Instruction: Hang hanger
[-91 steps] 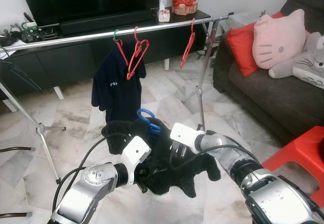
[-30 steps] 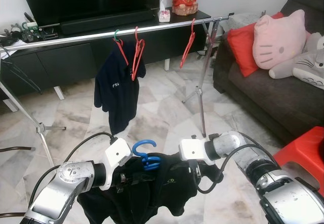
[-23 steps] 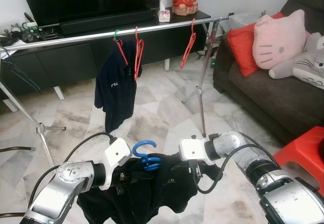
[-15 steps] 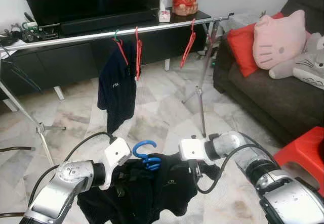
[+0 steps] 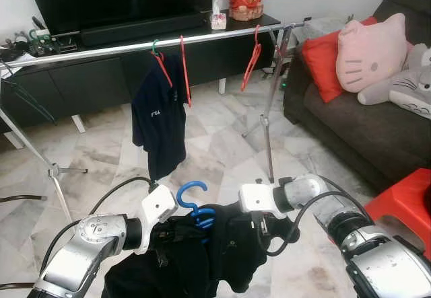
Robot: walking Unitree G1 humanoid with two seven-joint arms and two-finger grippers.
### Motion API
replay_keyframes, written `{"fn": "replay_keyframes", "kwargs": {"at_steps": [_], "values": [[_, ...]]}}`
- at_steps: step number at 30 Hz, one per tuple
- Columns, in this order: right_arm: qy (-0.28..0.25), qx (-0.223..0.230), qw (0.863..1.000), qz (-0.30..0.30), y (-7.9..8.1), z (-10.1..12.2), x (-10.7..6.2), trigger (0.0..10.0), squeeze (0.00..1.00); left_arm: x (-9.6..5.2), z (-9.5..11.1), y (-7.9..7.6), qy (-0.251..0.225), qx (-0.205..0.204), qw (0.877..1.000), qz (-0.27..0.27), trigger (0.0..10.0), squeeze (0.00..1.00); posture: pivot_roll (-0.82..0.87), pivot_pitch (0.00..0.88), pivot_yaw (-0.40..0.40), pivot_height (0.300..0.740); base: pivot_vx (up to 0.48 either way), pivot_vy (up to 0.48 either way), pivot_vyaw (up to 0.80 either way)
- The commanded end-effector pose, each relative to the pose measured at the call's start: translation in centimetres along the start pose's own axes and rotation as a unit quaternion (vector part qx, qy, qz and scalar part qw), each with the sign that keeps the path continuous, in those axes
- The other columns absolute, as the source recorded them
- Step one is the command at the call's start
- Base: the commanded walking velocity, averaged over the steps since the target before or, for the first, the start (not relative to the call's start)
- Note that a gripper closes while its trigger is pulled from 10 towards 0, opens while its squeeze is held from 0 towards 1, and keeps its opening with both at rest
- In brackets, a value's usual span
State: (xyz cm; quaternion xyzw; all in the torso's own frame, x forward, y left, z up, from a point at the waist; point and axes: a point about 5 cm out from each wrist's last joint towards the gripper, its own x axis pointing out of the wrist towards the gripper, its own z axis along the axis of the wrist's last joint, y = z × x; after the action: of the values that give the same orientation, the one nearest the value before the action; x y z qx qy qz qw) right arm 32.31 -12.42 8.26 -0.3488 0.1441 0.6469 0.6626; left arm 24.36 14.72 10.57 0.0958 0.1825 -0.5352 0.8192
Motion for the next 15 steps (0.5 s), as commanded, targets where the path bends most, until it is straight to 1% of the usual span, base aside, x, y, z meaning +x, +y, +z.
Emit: {"fn": "replay_keyframes", "kwargs": {"at_steps": [1,10,11,15], "values": [[-0.028,-0.01,0.999,-0.022,-0.99,1.11,-0.31,10.0,0.0,-0.25,0.45,0.43,-0.007,0.005,1.0,0.016,0.0,0.0,-0.08,0.0,-0.004,0.74,0.0,0.0,0.0],[-0.029,-0.008,0.999,-0.022,-0.98,1.11,-0.28,10.0,0.0,-0.28,0.5,0.46,-0.008,0.005,1.0,0.016,0.0,0.0,-0.08,0.0,-0.005,0.74,0.0,0.0,0.0],[-0.046,0.029,0.999,0.0,-0.43,0.85,0.0,10.0,1.0,-0.72,0.07,0.42,-0.005,-0.003,1.0,0.014,0.0,0.0,-0.08,0.0,0.012,0.74,0.0,0.0,0.0],[-0.045,0.035,0.998,0.016,-0.17,0.7,0.0,10.0,1.0,-0.73,-0.07,0.3,0.001,-0.003,1.0,0.011,0.0,0.0,-0.08,0.0,0.009,0.74,0.0,0.0,0.0]]}}
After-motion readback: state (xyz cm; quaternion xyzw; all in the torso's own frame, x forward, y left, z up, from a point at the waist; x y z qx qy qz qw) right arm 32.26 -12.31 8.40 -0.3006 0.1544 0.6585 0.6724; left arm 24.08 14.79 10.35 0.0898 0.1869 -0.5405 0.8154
